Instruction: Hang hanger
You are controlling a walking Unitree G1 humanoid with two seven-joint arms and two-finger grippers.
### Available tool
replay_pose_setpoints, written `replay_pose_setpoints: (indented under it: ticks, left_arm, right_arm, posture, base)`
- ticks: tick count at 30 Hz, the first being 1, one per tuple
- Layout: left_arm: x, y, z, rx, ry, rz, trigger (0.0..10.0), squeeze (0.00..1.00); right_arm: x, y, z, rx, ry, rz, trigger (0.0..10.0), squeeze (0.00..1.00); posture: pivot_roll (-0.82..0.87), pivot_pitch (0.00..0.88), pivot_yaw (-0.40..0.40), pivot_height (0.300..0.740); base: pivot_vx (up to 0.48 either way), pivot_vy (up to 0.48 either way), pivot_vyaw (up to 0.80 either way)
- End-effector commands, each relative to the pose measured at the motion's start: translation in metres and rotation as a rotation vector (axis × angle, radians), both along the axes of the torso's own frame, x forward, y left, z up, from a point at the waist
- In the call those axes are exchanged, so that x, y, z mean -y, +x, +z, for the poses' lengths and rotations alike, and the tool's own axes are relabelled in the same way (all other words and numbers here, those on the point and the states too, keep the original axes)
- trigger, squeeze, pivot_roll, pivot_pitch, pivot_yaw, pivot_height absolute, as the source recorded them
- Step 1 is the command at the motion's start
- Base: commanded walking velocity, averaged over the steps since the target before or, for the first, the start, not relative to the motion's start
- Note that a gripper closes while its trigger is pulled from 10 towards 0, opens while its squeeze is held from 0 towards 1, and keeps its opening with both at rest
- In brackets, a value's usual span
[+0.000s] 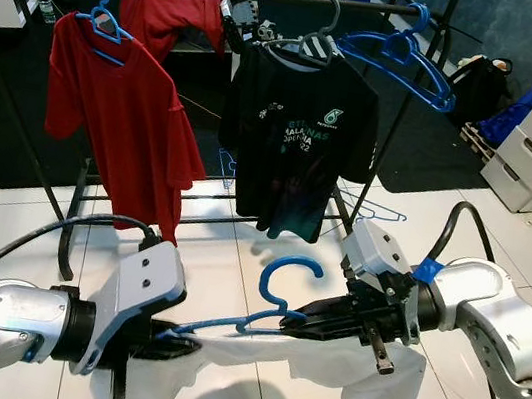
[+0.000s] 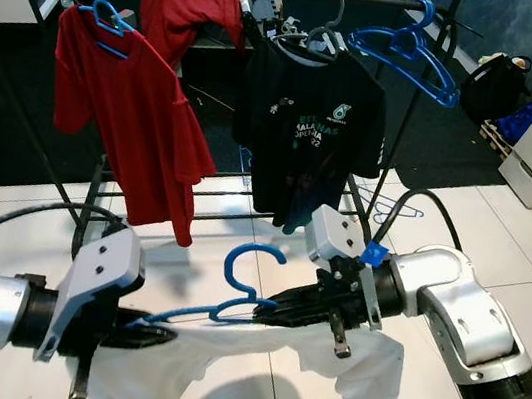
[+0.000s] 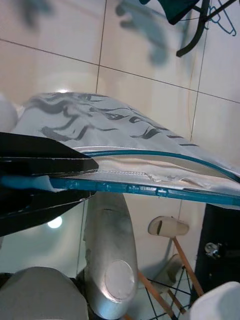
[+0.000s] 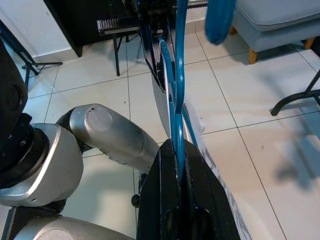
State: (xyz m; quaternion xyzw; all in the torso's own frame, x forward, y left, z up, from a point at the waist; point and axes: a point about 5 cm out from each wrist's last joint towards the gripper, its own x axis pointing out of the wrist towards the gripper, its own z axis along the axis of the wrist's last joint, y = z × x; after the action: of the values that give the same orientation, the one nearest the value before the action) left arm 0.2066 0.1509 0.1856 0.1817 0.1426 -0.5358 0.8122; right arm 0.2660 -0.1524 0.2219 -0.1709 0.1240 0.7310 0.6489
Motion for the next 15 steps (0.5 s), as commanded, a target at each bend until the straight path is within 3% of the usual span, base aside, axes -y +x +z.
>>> replay_pose_setpoints:
  ticks: [1,7,8,10,15]
  left_arm:
    - [-0.006,-0.001,-0.012,-0.059,0.063,0.02,0.0,0.0]
    - [-0.006,0.001,-0.013,-0.048,0.06,0.022,0.0,0.0]
    - [-0.007,0.001,-0.014,-0.043,0.067,0.028,0.0,0.0]
    - [-0.009,0.002,-0.015,-0.041,0.074,0.04,0.0,0.0]
    - [-0.028,0.004,-0.02,-0.022,0.085,0.139,0.0,0.0]
  right_arm:
    - [-0.004,-0.002,0.013,0.039,0.052,0.035,10.0,0.0]
    - [-0.005,-0.001,0.013,0.014,0.076,0.022,10.0,0.0]
    - [-0.006,-0.001,0.014,0.0,0.101,0.016,10.0,1.0]
    - [-0.004,-0.001,0.012,-0.008,0.099,0.006,10.0,1.0]
    - [0.018,0.006,0.003,-0.014,0.056,-0.112,10.0,1.0]
  posture:
    - [-0.06,0.144,0.022,0.74]
    - [-0.06,0.143,0.018,0.74]
    - [-0.06,0.143,0.018,0.74]
    - [-0.06,0.143,0.016,0.74]
    - [-0.06,0.148,0.009,0.74]
  base:
    - [0.0,0.0,0.0]
    - [0.0,0.0,0.0]
    - [0.0,0.0,0.0]
    - [0.0,0.0,0.0]
    - [0.0,0.0,0.0]
